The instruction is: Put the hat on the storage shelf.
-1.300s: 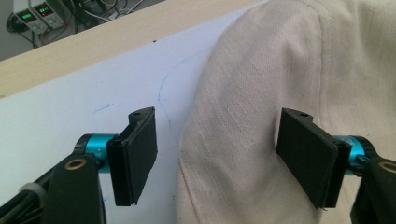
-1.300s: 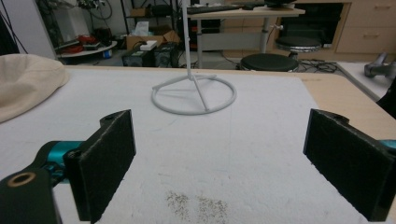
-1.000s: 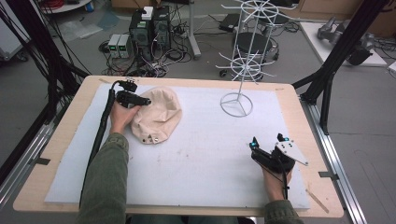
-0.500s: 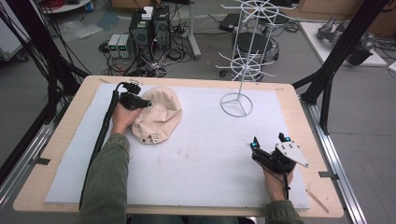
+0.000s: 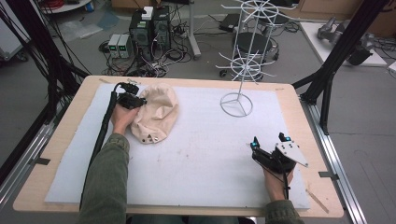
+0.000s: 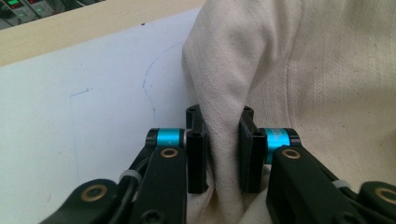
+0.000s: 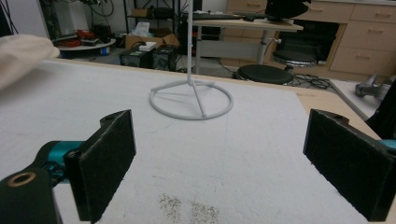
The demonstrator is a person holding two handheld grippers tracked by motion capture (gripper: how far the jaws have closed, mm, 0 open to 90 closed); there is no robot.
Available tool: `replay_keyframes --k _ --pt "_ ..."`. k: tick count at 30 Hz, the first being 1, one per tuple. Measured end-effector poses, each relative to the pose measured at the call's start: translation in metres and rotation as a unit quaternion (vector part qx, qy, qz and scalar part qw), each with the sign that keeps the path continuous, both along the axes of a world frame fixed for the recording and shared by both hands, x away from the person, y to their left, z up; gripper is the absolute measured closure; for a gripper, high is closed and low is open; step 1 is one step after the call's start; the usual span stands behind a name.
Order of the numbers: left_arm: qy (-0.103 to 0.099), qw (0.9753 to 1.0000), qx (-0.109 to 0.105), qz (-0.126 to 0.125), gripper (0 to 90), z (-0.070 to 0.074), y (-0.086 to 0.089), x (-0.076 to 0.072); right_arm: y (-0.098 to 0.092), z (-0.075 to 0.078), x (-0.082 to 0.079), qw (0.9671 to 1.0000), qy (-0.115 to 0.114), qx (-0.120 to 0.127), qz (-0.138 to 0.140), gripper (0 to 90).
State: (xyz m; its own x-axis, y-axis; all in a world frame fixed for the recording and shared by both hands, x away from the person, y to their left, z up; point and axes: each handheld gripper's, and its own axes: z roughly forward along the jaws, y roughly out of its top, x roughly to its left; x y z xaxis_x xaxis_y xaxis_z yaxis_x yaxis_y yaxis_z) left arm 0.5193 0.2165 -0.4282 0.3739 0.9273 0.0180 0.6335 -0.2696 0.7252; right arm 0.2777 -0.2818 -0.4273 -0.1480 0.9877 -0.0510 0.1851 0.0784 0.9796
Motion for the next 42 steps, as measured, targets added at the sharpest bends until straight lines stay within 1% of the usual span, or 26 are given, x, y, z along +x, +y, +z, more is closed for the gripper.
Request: replay_keyframes --k 12,13,14,16,19,20,21,22,23,24,25,26,27,29,30,31,32,33,34,35,37,38,39,40,41,42 --pt "-0.035 0.9984 -0.038 -0.024 78.4 0.022 0.007 -0.015 0.0 0.002 -0.001 1.0 -0.006 0.001 -0.001 8.2" --pt "-0.048 0.9975 -0.045 -0.028 78.3 0.027 0.008 -0.019 0.0 0.002 -0.001 1.0 -0.006 0.003 -0.001 8.2" --pt "-0.048 0.9975 -0.045 -0.028 78.3 0.027 0.008 -0.019 0.0 0.002 -0.001 1.0 -0.006 0.003 -0.001 8.2" --pt "-0.075 0.9945 -0.067 -0.031 78.2 0.035 0.011 -0.026 0.001 0.002 -0.001 1.0 -0.003 0.007 0.0 8.2" --pt "-0.094 0.9909 -0.088 -0.039 78.1 0.046 0.014 -0.034 0.0 0.002 0.0 1.0 -0.002 0.008 -0.001 8.2" --pt "-0.094 0.9909 -0.088 -0.039 78.1 0.046 0.014 -0.034 0.0 0.002 0.0 1.0 -0.002 0.009 -0.002 8.2" --pt "-0.114 0.9881 -0.093 -0.044 78.1 0.054 0.014 -0.04 0.0 0.002 0.0 0.9999 -0.004 0.009 -0.004 8.2" --pt "-0.114 0.9881 -0.093 -0.044 78.1 0.054 0.014 -0.04 0.0 0.002 -0.001 0.9999 -0.005 0.01 -0.005 8.2" --pt "-0.126 0.9858 -0.098 -0.051 78.1 0.061 0.015 -0.046 0.0 0.002 -0.001 0.9999 -0.005 0.012 -0.007 8.2" --pt "-0.126 0.9858 -0.098 -0.051 78.1 0.061 0.015 -0.046 0.0 0.002 0.0 0.9999 -0.005 0.013 -0.007 8.2" --pt "-0.142 0.9828 -0.105 -0.053 78.1 0.068 0.015 -0.052 0.0 0.002 0.0 0.9999 -0.005 0.013 -0.008 8.2" --pt "-0.142 0.9828 -0.105 -0.053 78.1 0.068 0.015 -0.052 -0.001 0.002 0.0 0.9999 -0.007 0.011 -0.008 8.2" --pt "-0.155 0.9796 -0.114 -0.056 78.1 0.076 0.017 -0.058 0.0 0.003 0.0 0.9998 -0.004 0.015 -0.009 8.2" --pt "-0.165 0.9762 -0.126 -0.063 78.1 0.084 0.019 -0.064 -0.001 0.003 -0.001 0.9998 -0.006 0.018 -0.009 8.2" --pt "-0.165 0.9762 -0.126 -0.063 78.1 0.084 0.019 -0.064 -0.001 0.003 -0.001 0.9998 -0.008 0.017 -0.009 8.2" --pt "-0.181 0.9723 -0.134 -0.064 78.2 0.091 0.021 -0.07 -0.001 0.003 -0.001 0.9997 -0.009 0.019 -0.01 8.2" --pt "-0.181 0.9723 -0.134 -0.064 78.2 0.091 0.021 -0.07 -0.001 0.003 -0.001 0.9997 -0.009 0.019 -0.01 8.2" --pt "-0.193 0.9689 -0.142 -0.063 78.2 0.099 0.023 -0.077 -0.001 0.003 -0.002 0.9997 -0.009 0.019 -0.011 8.2" --pt "-0.193 0.9689 -0.142 -0.063 78.2 0.099 0.023 -0.077 -0.001 0.003 -0.002 0.9997 -0.009 0.019 -0.011 8.2" --pt "-0.198 0.9674 -0.144 -0.064 78.2 0.103 0.024 -0.08 0.0 0.003 -0.002 0.9997 -0.01 0.021 -0.011 8.2" --pt "-0.22 0.9609 -0.155 -0.065 78.2 0.116 0.029 -0.091 0.001 0.002 -0.002 0.9997 -0.008 0.023 -0.01 8.2" --pt "-0.22 0.9609 -0.155 -0.065 78.1 0.116 0.029 -0.091 0.002 0.002 -0.002 0.9996 -0.008 0.023 -0.01 8.2" --pt "-0.232 0.9563 -0.164 -0.069 78.2 0.126 0.032 -0.097 0.002 0.002 -0.002 0.9997 -0.008 0.02 -0.008 8.2" --pt "-0.232 0.9563 -0.164 -0.069 78.1 0.126 0.032 -0.097 0.002 0.001 -0.002 0.9997 -0.007 0.021 -0.006 8.2" --pt "-0.244 0.9526 -0.167 -0.072 78.1 0.136 0.033 -0.103 0.002 0.001 -0.001 0.9997 -0.009 0.021 -0.006 8.2" --pt "-0.249 0.9509 -0.168 -0.074 78.1 0.141 0.034 -0.105 0.002 0.001 -0.001 0.9997 -0.009 0.022 -0.005 8.2"
